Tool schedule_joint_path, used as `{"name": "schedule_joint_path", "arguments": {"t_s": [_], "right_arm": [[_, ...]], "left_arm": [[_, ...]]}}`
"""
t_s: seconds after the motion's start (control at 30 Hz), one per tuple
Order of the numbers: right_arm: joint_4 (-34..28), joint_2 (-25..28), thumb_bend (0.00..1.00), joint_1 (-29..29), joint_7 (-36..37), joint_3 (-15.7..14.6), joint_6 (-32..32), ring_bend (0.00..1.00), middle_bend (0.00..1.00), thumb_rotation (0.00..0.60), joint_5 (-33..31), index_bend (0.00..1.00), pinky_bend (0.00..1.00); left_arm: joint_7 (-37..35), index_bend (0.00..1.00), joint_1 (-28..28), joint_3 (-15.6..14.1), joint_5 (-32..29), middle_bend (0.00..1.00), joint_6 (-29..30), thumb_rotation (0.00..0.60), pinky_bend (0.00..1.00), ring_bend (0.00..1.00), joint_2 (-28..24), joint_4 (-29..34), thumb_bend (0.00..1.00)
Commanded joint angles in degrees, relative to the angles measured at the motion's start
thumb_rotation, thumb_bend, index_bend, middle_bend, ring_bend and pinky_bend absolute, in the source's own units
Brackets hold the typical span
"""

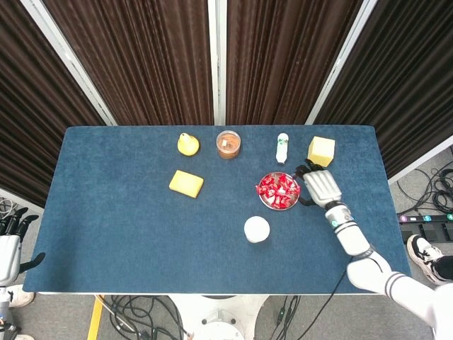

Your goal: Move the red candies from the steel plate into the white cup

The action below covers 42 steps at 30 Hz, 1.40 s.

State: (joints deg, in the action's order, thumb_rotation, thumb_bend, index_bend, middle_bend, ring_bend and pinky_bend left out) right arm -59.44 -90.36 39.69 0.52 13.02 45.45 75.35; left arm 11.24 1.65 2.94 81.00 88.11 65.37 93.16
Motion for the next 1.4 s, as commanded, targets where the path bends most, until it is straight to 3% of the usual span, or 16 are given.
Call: {"name": "schedule_joint_path", "arguments": {"t_s": [0.03,0.27,0.8,1.07,1.27,1.4], "right_arm": [[6.10,-5.20,0.18,4.20,2.13,-0.08,-3.08,0.04,0.21,0.600,0.63,0.39,0.17],[13.33,-10.87,0.19,7.02,5.20,-1.08,-2.91,0.04,0.23,0.600,2.50,0.47,0.17],[25.04,-17.60,0.21,9.32,7.47,-4.09,-2.99,0.04,0.24,0.600,4.92,0.48,0.17],[27.46,-18.97,0.28,9.31,8.59,-5.26,-2.78,0.04,0.24,0.600,5.74,0.48,0.17],[28.32,-19.36,0.39,9.02,10.74,-5.62,-1.15,0.04,0.26,0.600,6.40,0.56,0.17],[27.38,-18.28,0.40,8.43,12.25,-5.87,1.73,0.04,0.26,0.600,7.30,0.58,0.17]], "left_arm": [[-0.01,0.30,-0.07,0.08,-0.11,0.24,0.04,0.600,0.22,0.21,-0.08,0.12,0.09],[-0.33,0.31,-0.47,-0.10,-0.23,0.24,0.09,0.600,0.22,0.21,-0.08,0.05,0.09],[-2.37,0.31,-1.04,-0.29,-0.66,0.24,-0.48,0.600,0.22,0.21,-0.21,-0.52,0.09],[-3.42,0.31,-0.99,-0.35,-0.54,0.24,-0.98,0.600,0.22,0.21,-0.27,-0.62,0.09],[-3.68,0.31,-0.97,-0.31,-0.43,0.24,-1.07,0.600,0.22,0.21,-0.25,-0.73,0.09],[-3.75,0.31,-0.92,-0.31,-0.32,0.24,-1.17,0.600,0.22,0.21,-0.29,-0.79,0.09]]}}
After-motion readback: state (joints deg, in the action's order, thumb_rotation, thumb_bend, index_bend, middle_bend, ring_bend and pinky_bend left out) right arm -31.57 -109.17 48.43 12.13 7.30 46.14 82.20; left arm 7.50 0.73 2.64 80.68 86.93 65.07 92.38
